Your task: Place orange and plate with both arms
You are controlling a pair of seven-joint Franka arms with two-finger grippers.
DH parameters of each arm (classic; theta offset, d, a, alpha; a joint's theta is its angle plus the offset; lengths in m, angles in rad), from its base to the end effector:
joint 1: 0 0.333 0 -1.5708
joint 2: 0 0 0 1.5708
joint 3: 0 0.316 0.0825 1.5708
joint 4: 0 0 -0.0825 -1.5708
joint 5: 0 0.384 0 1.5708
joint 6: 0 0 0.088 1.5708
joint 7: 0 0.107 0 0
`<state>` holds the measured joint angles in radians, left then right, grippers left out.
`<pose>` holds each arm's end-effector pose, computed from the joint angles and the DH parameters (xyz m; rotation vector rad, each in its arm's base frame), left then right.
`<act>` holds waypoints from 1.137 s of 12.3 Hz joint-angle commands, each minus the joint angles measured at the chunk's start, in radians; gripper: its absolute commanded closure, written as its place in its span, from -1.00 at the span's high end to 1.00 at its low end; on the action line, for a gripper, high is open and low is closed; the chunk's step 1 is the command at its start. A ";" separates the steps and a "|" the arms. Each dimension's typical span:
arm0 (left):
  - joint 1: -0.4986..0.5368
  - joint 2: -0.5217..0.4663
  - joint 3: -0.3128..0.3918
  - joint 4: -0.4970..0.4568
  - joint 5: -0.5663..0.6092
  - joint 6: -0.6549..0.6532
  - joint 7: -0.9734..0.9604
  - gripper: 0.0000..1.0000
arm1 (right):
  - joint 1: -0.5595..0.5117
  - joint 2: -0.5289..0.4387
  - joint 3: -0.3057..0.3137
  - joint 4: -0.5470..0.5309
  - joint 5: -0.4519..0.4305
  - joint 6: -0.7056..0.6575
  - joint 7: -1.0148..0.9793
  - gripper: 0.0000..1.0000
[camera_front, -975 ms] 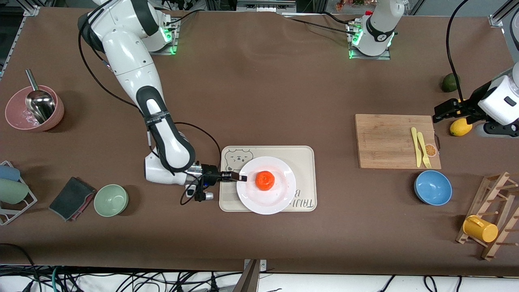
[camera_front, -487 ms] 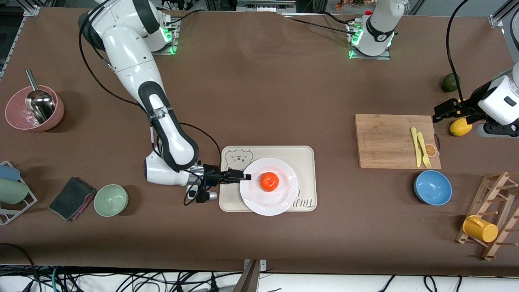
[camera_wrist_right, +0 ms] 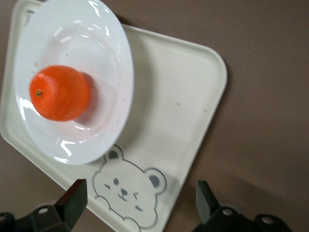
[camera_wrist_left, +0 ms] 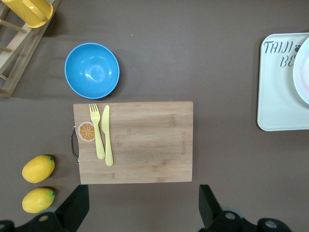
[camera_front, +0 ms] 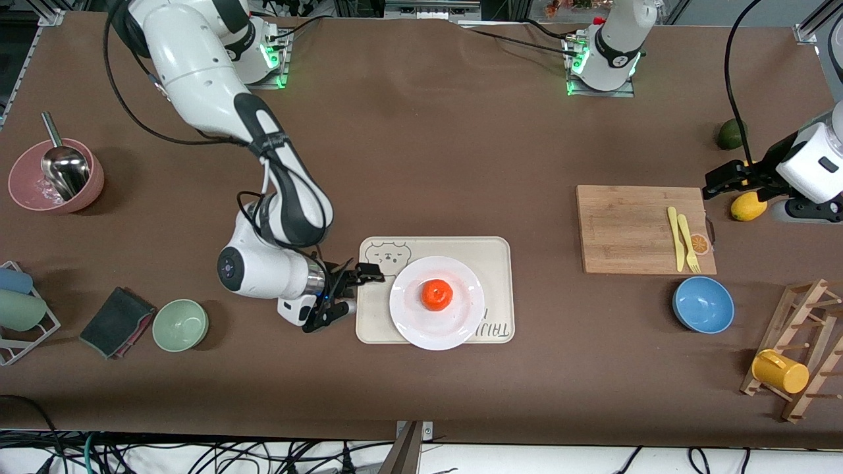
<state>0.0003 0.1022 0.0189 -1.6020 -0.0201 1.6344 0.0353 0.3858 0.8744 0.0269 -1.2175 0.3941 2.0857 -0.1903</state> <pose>0.5861 0.0087 0.5568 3.1197 -0.0221 -0.1081 0.6897 0.3168 0.2491 -2.7270 -0.5472 0.0652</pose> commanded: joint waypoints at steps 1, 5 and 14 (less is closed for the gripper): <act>-0.005 -0.004 0.009 -0.004 -0.023 -0.001 0.017 1.00 | 0.008 -0.086 -0.015 -0.057 -0.279 -0.161 0.098 1.00; -0.005 -0.004 0.009 -0.003 -0.023 -0.001 0.017 1.00 | 0.008 -0.149 -0.086 -0.054 -0.617 -0.442 0.178 1.00; -0.006 -0.004 0.009 -0.004 -0.023 -0.001 0.015 1.00 | -0.027 -0.578 -0.327 -0.040 -0.394 -0.579 0.149 1.00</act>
<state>-0.0006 0.1037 0.0189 -1.6031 -0.0202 1.6341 0.0353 0.3595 0.3589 -0.2851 -1.2215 -0.0263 1.4925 -0.0433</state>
